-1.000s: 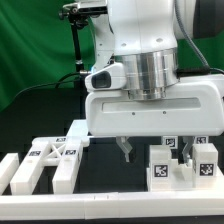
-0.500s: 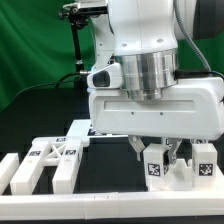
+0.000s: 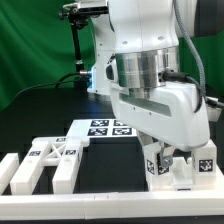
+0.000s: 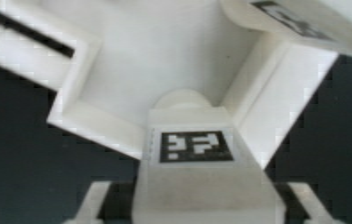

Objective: Assemble chair

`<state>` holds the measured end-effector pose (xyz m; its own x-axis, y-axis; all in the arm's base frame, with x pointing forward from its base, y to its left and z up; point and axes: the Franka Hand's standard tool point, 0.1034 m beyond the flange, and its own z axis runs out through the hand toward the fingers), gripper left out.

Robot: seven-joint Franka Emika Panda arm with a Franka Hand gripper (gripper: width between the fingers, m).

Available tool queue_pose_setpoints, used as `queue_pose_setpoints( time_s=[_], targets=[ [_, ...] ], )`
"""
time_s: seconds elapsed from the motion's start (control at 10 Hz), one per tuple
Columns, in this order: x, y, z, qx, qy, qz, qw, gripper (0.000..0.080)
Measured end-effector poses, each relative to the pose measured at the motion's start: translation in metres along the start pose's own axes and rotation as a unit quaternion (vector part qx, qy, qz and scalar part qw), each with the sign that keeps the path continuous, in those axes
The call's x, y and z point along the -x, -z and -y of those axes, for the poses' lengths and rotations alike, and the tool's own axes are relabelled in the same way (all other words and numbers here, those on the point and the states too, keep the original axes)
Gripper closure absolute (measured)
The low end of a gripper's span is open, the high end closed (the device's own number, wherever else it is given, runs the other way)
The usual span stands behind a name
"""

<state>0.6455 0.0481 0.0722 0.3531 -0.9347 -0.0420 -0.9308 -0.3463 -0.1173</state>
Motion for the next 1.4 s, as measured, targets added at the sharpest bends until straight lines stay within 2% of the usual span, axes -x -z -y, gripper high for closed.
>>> queue_pose_setpoints(
  time_s=[0.3,0.5,0.8,0.9,1.0,1.1,1.2,1.4],
  targets=[
    [0.004,-0.004,0.003,0.000,-0.226,0.005,0.974,0.0514],
    [0.003,-0.006,0.000,0.005,-0.267,0.001,0.964,0.0512],
    [0.003,-0.006,-0.001,0.005,-0.266,0.000,0.964,0.0498],
    [0.003,-0.005,0.000,0.003,-0.260,0.000,0.966,0.0321],
    [0.005,0.005,0.002,0.005,-0.233,0.005,0.972,0.0189],
    [0.007,0.020,0.004,0.006,-0.215,0.012,0.977,0.0189],
    [0.008,0.030,0.008,-0.002,-0.209,0.014,0.978,0.0158],
    [0.007,0.023,0.005,0.003,-0.210,0.012,0.978,0.0152]
  ],
)
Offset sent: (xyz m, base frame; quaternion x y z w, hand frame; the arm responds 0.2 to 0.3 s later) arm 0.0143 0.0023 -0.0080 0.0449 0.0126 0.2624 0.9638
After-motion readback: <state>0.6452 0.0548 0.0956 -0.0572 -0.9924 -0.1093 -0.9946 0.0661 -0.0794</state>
